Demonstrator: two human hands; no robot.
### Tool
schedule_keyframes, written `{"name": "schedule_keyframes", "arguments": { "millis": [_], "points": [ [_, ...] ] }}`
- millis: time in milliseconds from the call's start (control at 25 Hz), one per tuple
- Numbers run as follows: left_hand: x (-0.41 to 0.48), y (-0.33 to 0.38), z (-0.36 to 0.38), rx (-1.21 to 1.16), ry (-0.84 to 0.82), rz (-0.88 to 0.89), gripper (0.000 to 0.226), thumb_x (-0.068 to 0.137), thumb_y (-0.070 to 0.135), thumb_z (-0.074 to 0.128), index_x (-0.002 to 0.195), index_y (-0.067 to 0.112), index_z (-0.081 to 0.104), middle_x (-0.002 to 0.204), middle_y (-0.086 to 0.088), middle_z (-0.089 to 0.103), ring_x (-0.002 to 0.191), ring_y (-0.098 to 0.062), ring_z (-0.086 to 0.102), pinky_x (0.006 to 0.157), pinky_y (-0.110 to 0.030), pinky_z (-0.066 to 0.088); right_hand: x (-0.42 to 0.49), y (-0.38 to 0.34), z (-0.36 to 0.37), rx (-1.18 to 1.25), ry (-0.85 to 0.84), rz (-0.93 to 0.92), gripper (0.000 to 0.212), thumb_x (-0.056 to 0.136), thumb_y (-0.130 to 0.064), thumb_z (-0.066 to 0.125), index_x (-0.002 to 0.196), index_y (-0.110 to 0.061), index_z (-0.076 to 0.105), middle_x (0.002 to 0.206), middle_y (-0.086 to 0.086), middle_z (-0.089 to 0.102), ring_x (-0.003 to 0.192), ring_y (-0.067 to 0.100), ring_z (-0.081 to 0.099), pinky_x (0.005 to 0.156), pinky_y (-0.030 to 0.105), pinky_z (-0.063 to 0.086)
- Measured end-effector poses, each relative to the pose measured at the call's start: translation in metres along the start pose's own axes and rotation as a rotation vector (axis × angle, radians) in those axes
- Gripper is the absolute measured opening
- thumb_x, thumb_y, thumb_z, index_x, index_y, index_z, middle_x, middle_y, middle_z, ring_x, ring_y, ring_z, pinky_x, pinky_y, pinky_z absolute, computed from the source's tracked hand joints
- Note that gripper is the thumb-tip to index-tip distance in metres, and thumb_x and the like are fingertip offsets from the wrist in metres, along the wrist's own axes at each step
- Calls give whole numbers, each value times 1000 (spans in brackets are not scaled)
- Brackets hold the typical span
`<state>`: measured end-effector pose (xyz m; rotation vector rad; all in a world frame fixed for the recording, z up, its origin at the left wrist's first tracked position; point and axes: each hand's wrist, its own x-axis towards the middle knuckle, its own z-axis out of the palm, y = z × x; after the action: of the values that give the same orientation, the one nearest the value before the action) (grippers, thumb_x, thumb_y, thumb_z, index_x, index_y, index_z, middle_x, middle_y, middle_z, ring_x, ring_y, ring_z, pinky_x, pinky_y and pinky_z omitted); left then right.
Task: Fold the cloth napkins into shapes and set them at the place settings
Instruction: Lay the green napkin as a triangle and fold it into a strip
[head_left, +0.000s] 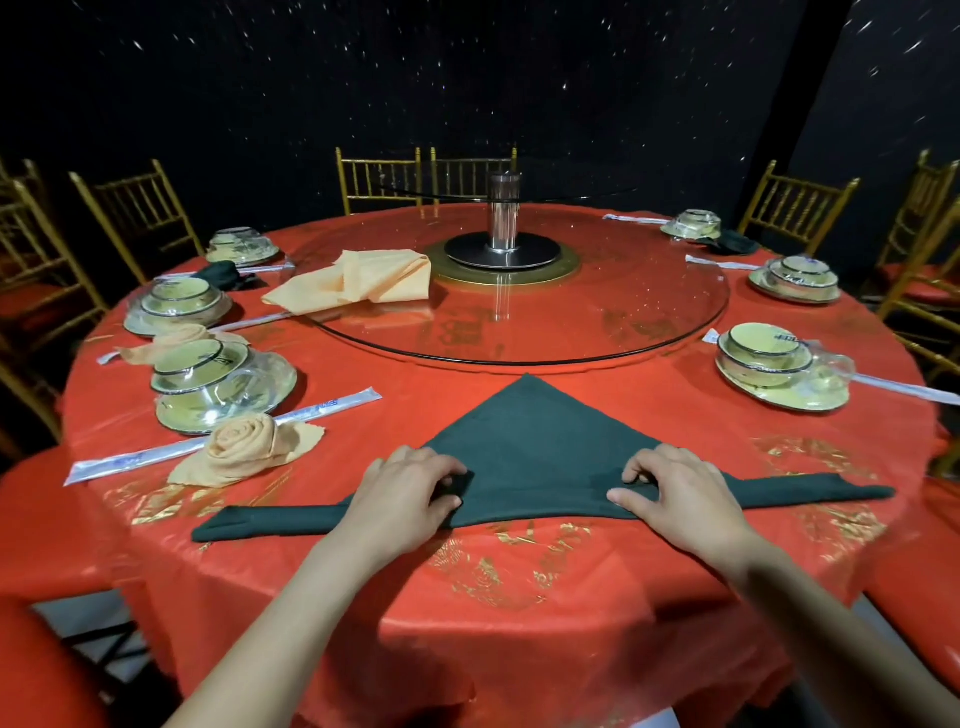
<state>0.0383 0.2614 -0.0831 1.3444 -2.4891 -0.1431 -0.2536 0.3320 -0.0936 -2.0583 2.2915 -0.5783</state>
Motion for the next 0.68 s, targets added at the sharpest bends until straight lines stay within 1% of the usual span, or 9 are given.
{"name": "schedule_keyframes", "arguments": {
  "millis": [80,120,240,280,360,440,520,600,680],
  "points": [
    [5,29,7,-58,45,153,39,90,16,47,127,23,56,128,4,57,125,-20,45,105,-33,32,-1,0,1,3,11,15,20,82,-48,64,92,-31,59,95,-12,53,101,13,49,82,26,26],
    [8,52,14,-81,30,223,42,92,16,41,133,20,51,138,1,51,132,-20,40,111,-33,25,-1,-1,2,-5,13,16,22,83,-48,64,96,-31,61,98,-12,53,103,13,49,84,26,27],
    [15,110,40,-58,-94,274,57,97,37,21,147,11,26,155,-5,24,144,-17,15,117,-34,5,0,0,2,-34,10,-5,30,84,-46,62,109,-29,63,112,-11,55,110,14,48,89,28,28],
    [17,119,46,-32,-131,266,67,93,44,10,149,9,20,157,-7,18,145,-17,11,117,-33,2,0,1,3,-37,19,-23,35,85,-46,59,114,-26,62,119,-9,56,114,15,49,93,28,30],
    [18,123,56,7,-173,268,89,76,54,-8,150,8,10,158,-7,10,146,-15,4,115,-29,-4,-5,7,4,-34,28,-135,53,88,-47,39,127,-17,58,135,-3,53,129,16,45,107,32,30],
    [20,120,61,35,-189,285,94,71,57,-11,151,10,4,159,-5,4,146,-13,-1,112,-26,-9,-16,11,3,-24,-68,-201,74,83,-50,13,142,-15,39,150,-5,31,140,6,19,117,30,11],
    [19,120,62,64,-191,300,89,76,61,-6,151,12,1,159,-3,0,145,-12,-5,111,-25,-11,-31,24,2,-74,-197,-168,87,72,-54,-5,150,-22,17,155,-11,8,138,-3,-5,113,22,-9],
    [17,120,61,95,-187,317,86,81,63,-2,151,13,-2,159,-3,-4,145,-12,-8,111,-26,-12,-39,43,-5,-120,-223,-80,89,69,-56,-10,151,-25,10,157,-11,2,136,-6,-10,111,20,-11],
    [16,120,58,83,-175,332,86,80,64,-3,151,15,-4,159,-2,-7,145,-12,-10,111,-25,-15,-43,61,-12,-102,-196,11,80,78,-55,-3,150,-25,12,158,-11,5,138,-6,-8,111,19,-9]
  ]
}}
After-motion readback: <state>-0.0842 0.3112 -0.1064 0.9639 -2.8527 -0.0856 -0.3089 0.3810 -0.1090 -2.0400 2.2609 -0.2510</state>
